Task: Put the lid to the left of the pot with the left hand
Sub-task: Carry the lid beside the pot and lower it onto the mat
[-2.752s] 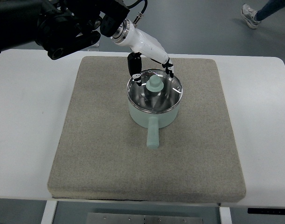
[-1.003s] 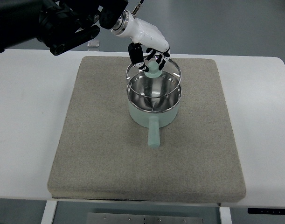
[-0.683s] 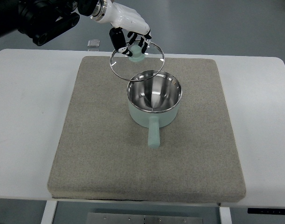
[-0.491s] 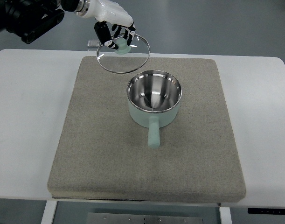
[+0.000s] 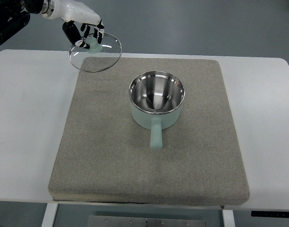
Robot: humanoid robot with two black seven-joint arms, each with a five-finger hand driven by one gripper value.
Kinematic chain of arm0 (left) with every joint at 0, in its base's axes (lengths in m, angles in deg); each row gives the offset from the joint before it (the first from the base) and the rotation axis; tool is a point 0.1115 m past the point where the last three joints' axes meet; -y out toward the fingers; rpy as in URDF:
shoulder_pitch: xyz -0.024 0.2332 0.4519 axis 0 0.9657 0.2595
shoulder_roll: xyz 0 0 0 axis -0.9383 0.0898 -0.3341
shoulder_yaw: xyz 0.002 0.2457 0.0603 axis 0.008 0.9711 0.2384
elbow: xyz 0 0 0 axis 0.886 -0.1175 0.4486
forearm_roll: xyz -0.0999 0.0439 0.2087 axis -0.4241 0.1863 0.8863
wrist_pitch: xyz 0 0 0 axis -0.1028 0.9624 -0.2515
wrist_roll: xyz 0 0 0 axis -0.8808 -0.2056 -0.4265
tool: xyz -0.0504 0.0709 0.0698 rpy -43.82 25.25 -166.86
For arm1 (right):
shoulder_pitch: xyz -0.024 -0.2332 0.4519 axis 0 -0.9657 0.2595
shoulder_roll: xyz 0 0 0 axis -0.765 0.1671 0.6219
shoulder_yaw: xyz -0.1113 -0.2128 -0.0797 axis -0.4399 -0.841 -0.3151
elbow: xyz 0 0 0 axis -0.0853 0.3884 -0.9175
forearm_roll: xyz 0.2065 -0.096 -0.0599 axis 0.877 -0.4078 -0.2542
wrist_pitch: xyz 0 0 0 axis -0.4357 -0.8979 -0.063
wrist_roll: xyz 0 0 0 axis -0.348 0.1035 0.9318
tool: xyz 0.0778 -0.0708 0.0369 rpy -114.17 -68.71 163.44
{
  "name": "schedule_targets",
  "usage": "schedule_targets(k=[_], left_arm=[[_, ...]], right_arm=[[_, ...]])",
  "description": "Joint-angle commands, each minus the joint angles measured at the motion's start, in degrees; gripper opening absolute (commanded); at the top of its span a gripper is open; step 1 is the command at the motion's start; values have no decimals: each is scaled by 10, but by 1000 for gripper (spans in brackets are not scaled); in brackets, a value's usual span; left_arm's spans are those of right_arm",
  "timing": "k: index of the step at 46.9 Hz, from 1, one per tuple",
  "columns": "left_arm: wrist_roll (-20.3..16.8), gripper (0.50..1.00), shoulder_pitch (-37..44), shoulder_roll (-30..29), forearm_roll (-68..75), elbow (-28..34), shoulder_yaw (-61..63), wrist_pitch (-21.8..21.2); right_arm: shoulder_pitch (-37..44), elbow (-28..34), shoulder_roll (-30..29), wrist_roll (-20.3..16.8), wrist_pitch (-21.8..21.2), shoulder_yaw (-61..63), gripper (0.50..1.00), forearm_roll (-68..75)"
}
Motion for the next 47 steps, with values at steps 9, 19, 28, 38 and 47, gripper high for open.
schedule_targets(k=[9, 19, 28, 38, 47], left_arm=[[0, 500, 32, -1, 2, 5, 0, -4], [0, 500, 57, 6, 2, 12, -1, -15], [0, 500, 79, 19, 2, 18, -1, -18], [0, 500, 102, 43, 1, 21, -2, -19], [0, 500, 102, 55, 1, 21, -2, -19]], right_arm=[[0, 0, 0, 0, 0, 0, 921, 0], [0, 0, 0, 0, 0, 0, 921, 0], [0, 0, 0, 0, 0, 0, 921, 0], [0, 0, 0, 0, 0, 0, 921, 0], [0, 0, 0, 0, 0, 0, 921, 0]])
